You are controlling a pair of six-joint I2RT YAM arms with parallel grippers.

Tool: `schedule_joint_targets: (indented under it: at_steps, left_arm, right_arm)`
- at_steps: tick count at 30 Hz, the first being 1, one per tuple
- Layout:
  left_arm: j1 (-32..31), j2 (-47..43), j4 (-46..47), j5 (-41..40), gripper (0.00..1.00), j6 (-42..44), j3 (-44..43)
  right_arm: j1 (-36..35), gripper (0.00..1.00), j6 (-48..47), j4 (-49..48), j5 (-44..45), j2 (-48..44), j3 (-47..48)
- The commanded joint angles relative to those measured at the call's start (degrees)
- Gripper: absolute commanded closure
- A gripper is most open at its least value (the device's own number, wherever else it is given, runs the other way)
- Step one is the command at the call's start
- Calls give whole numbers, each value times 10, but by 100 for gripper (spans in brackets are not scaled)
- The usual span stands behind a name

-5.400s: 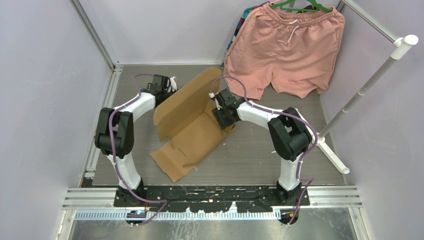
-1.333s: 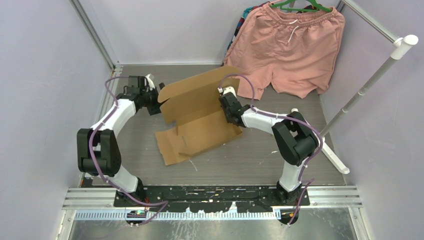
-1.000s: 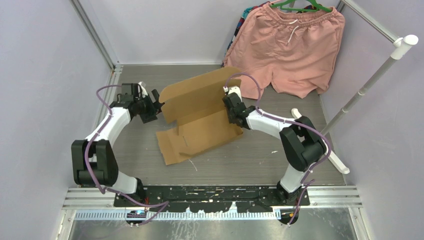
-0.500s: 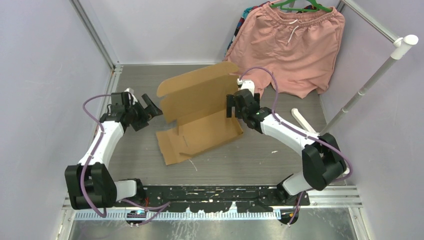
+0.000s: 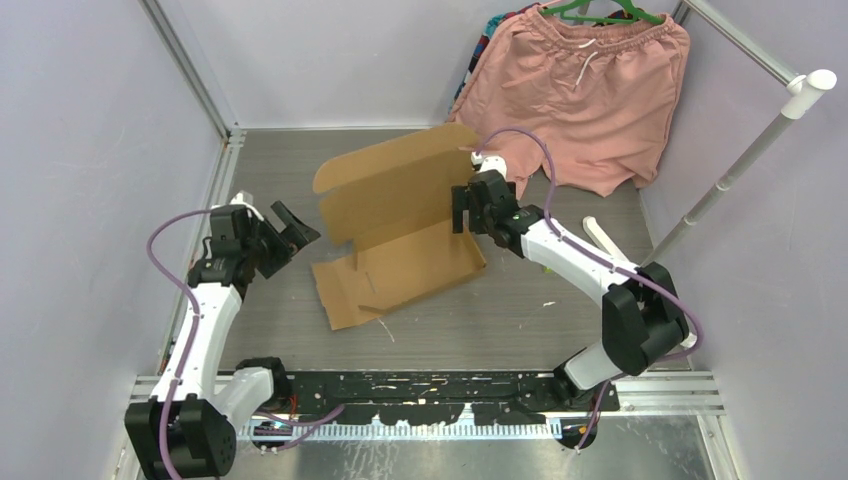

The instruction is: Fold the paper box

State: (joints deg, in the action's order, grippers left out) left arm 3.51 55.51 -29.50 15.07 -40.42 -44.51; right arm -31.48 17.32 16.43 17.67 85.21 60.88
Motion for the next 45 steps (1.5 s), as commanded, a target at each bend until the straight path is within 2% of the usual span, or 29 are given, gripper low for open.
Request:
schedule_joint_targets:
  at_steps: [1,12,17,20,23,25,28,31,38,45]
  left_arm:
    - [3,-29,-11,-15,0,-13,23]
    - [3,-55,5,22,2,-32,81]
    - [3,-76,2,39,8,-44,92]
    - [3,-86,-2,48,13,-50,91]
    - [3,-93,-12,49,20,-52,88]
    - [3,-93,-12,53,30,-54,90]
    - [4,-91,-7,60,51,-56,99]
    - [4,-93,-3,60,64,-57,109]
    - [10,-116,-38,18,71,-45,126]
    - [12,-131,-75,-25,71,-44,148]
  right_arm:
    - [-1,11,-15,7,-10,16,19]
    - [-2,23,-28,-1,-7,45,4]
    - [-2,32,-39,-1,-10,73,15]
    - [-2,34,-41,-5,-22,89,22]
    - [-1,36,-37,-11,-30,100,23]
    - [-1,39,-35,-12,-32,109,25]
    - [-1,44,-33,-13,-34,122,29]
    - [-1,46,-29,-11,-33,131,33]
    - [-1,51,-28,-7,-27,133,35]
    - [-1,51,-29,-1,-25,131,41]
